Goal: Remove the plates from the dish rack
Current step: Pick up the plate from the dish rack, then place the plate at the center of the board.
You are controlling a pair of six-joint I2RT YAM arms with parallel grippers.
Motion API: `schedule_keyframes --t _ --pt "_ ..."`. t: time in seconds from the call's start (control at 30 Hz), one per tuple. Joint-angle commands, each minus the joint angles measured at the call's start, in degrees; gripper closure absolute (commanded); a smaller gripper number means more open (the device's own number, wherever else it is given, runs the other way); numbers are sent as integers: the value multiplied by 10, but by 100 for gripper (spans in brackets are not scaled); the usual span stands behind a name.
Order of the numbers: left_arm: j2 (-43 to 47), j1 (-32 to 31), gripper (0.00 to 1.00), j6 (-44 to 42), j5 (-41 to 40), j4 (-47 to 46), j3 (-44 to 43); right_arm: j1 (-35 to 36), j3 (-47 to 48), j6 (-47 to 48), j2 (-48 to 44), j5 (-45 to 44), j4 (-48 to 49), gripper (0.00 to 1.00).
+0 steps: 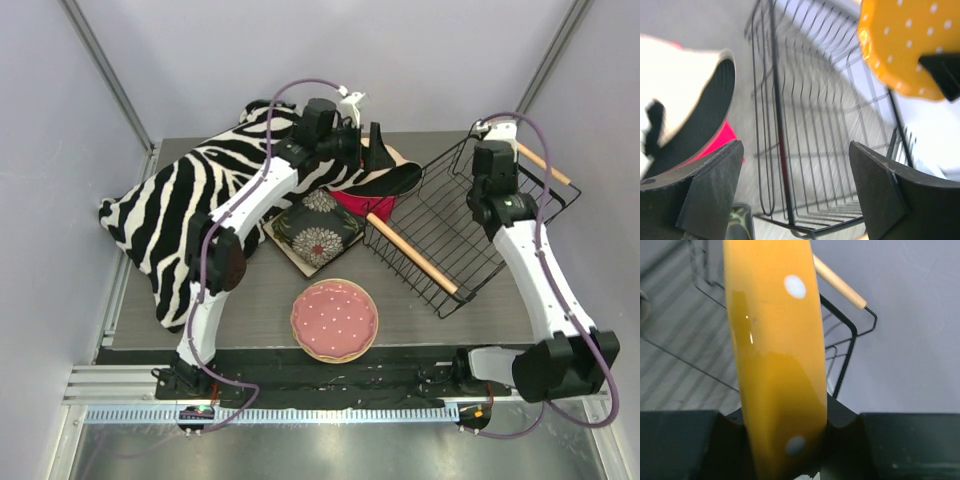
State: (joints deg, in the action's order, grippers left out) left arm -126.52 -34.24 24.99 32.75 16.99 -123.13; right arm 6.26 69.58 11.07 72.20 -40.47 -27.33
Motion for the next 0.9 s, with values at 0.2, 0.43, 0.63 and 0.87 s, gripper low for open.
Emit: schedule_keyframes --t 0.2,0.43,0.63,0.87 --pt "201 36 1 -7 -59 -80 69 7 179 -238 -109 263 -76 99" --pt "433 108 1 13 50 -117 398 71 127 -394 -128 493 5 99" --pt "594 112 0 40 82 -111 584 208 49 -479 -113 542 56 99" --pt "697 124 0 85 84 -90 715 299 -93 -595 -150 609 163 99"
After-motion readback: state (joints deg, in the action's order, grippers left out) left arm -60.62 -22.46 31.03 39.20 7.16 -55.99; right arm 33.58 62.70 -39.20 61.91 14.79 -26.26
